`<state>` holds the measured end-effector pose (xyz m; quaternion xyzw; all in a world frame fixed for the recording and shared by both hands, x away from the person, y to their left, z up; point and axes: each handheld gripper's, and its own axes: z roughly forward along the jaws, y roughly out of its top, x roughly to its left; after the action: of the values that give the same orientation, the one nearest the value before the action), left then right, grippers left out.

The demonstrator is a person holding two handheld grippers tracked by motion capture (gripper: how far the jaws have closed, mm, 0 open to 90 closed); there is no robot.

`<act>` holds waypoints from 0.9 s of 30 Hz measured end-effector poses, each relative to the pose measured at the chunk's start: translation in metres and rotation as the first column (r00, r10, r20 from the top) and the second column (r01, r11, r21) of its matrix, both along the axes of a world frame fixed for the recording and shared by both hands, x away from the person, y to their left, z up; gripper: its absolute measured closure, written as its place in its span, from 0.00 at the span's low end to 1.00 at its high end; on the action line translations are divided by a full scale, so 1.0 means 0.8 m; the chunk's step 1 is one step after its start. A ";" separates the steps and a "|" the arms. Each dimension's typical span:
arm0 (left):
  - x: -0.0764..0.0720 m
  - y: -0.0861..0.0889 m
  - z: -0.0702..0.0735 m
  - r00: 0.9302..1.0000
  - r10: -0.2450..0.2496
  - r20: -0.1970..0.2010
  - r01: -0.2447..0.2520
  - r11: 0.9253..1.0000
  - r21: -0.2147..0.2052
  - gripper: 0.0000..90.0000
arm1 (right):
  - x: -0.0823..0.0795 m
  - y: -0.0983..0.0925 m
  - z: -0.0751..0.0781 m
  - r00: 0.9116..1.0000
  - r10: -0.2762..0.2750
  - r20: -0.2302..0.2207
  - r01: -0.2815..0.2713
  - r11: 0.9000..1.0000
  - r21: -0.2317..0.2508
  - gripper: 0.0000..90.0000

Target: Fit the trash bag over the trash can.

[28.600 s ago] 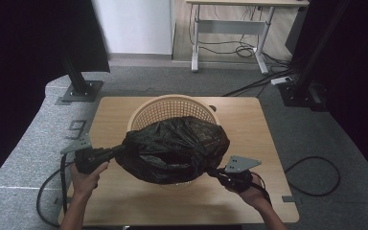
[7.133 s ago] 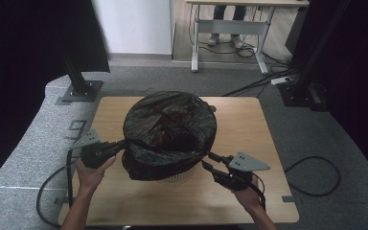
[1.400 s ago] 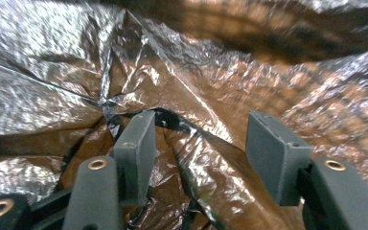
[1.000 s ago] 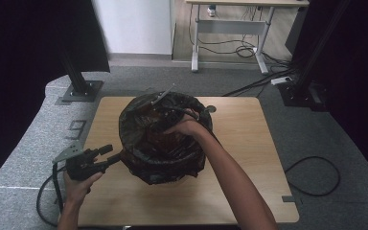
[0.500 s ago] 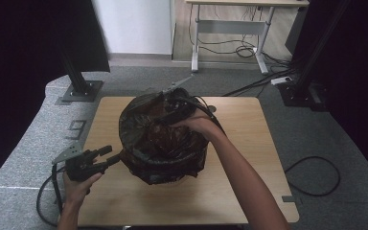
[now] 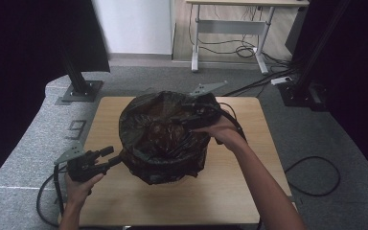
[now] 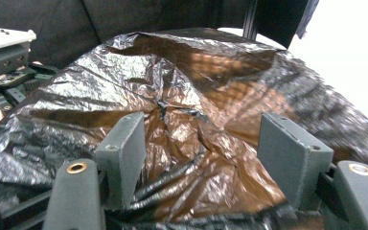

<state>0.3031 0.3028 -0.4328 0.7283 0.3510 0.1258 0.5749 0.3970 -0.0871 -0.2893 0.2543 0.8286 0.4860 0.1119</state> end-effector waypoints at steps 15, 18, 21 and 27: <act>0.000 -0.007 -0.002 1.000 -0.007 -0.010 0.007 1.000 0.006 0.46 | -0.048 -0.086 -0.014 0.995 -0.051 0.083 0.040 0.991 0.125 0.37; 0.000 -0.008 -0.003 1.000 -0.009 -0.012 0.009 1.000 0.011 0.46 | -0.054 -0.097 -0.019 0.994 -0.052 0.091 0.040 0.990 0.136 0.37; 0.000 -0.008 -0.004 1.000 -0.008 -0.015 0.008 1.000 0.010 0.46 | -0.059 -0.112 -0.027 0.993 -0.060 0.100 0.045 0.989 0.143 0.37; 0.000 -0.007 -0.005 1.000 -0.008 -0.018 0.008 1.000 0.011 0.46 | -0.072 -0.144 -0.052 0.990 -0.086 0.113 0.064 0.981 0.184 0.37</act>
<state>0.3034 0.2970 -0.4366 0.7339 0.3525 0.1191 0.5682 0.3392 -0.2024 -0.3308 0.2648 0.7629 0.5687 0.1567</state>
